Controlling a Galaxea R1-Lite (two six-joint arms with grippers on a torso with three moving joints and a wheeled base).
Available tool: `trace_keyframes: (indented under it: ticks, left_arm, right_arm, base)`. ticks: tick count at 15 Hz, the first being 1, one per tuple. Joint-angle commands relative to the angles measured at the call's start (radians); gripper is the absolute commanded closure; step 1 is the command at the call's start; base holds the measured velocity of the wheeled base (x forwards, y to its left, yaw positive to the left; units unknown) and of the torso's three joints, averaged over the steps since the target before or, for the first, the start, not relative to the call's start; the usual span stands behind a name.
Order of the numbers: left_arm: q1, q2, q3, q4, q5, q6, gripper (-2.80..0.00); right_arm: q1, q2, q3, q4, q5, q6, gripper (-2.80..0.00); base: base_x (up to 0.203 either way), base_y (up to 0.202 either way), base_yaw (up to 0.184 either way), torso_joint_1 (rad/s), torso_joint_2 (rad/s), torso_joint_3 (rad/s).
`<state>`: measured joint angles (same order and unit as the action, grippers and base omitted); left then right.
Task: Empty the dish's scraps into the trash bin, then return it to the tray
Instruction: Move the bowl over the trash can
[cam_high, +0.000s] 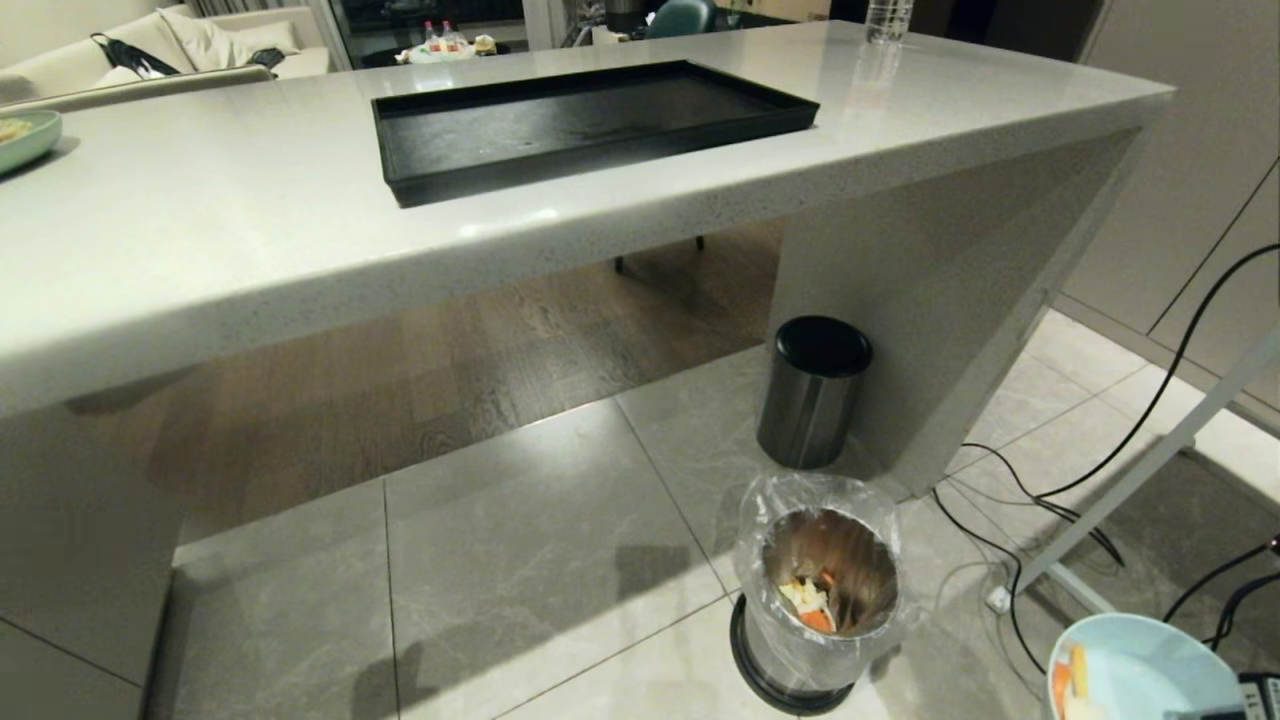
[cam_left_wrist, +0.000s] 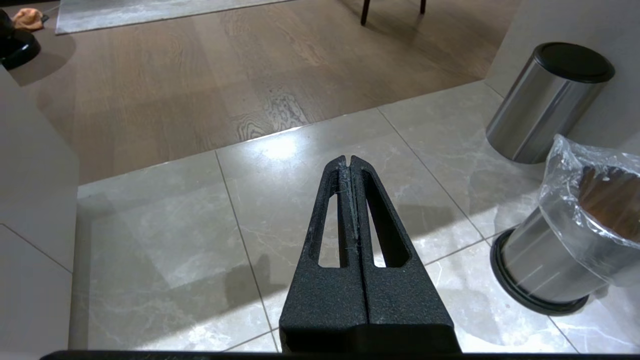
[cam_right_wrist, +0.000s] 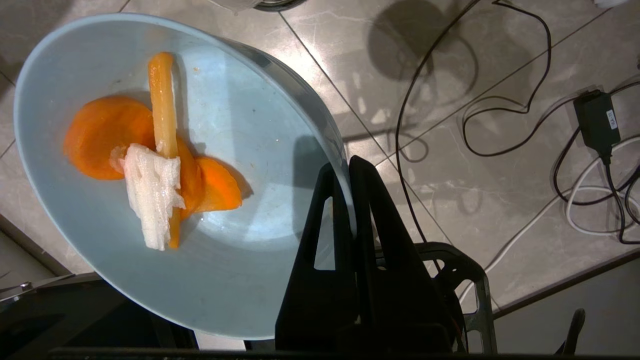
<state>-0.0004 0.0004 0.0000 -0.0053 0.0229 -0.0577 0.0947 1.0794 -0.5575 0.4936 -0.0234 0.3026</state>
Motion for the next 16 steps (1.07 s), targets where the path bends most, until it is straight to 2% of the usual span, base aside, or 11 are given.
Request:
trace_keyframes:
  ticks: [1, 10, 16]
  left_arm:
    - [0.000, 0.001, 0.000, -0.001, 0.000, -0.001, 0.00]
    - [-0.001, 0.001, 0.000, -0.001, 0.000, -0.001, 0.00]
    - [-0.001, 0.001, 0.000, -0.001, 0.000, -0.001, 0.00]
  right_arm:
    - [0.000, 0.001, 0.008, 0.003, 0.000, 0.001, 0.00]
    - [-0.001, 0.001, 0.005, 0.003, -0.003, 0.000, 0.00]
    - [-0.001, -0.001, 0.008, 0.003, -0.002, 0.000, 0.00]
  base:
    - [0.000, 0.000, 0.000, 0.000, 0.00, 0.000]
    - [0.000, 0.000, 0.000, 0.000, 0.00, 0.000]
    - [-0.182, 0.000, 0.000, 0.001, 0.00, 0.003]
